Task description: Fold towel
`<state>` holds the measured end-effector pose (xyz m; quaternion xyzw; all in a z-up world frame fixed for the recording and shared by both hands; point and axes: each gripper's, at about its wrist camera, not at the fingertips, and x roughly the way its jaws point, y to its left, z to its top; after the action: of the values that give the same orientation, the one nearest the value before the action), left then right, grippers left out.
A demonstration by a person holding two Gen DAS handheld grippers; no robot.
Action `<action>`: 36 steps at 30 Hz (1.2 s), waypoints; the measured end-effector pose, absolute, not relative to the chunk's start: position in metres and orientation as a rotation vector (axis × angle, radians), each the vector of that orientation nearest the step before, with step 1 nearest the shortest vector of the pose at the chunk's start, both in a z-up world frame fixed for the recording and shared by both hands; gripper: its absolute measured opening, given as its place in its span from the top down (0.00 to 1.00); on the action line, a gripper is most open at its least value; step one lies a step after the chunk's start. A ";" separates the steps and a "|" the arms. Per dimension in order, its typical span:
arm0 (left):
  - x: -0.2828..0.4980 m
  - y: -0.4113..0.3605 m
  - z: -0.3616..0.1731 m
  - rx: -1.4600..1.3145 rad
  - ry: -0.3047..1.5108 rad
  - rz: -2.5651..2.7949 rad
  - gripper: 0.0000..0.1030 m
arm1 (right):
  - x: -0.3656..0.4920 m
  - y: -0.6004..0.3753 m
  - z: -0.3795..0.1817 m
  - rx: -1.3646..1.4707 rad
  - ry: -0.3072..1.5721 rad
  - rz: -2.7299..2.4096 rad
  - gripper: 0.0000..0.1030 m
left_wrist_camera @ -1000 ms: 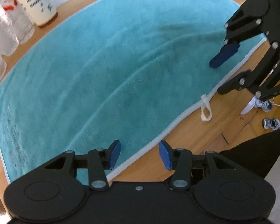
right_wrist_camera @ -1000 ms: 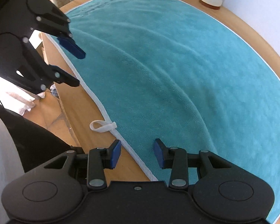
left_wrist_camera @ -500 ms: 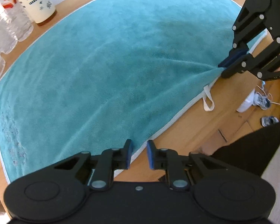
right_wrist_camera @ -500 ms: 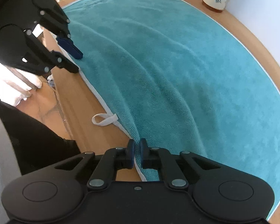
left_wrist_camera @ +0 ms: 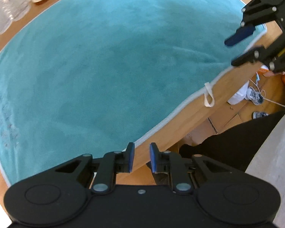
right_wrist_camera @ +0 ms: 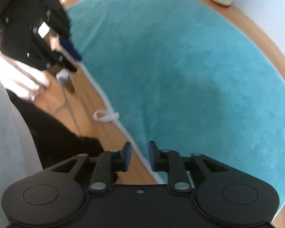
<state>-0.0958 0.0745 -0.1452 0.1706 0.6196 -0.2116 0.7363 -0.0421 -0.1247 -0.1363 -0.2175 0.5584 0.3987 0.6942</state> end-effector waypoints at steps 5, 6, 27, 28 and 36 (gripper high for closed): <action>-0.074 0.074 -0.130 0.349 1.277 -0.405 0.80 | -0.011 -0.131 -0.137 -0.308 1.211 0.766 0.65; -0.070 0.072 -0.132 0.363 1.266 -0.384 0.80 | -0.008 -0.127 -0.139 -0.315 1.203 0.761 0.65; -0.068 0.085 -0.164 0.390 1.307 -0.279 0.53 | -0.030 -0.152 -0.160 -0.388 1.216 0.638 0.59; -0.068 0.087 -0.165 0.382 1.313 -0.275 0.52 | -0.030 -0.157 -0.161 -0.380 1.223 0.624 0.59; -0.058 0.121 -0.151 0.212 1.328 -0.202 0.53 | -0.027 -0.191 -0.159 -0.346 1.324 0.502 0.58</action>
<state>-0.0576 0.1214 -0.1511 0.0979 0.6141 -0.0932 0.7776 -0.0270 -0.1911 -0.1594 -0.1582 0.6051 0.2293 0.7458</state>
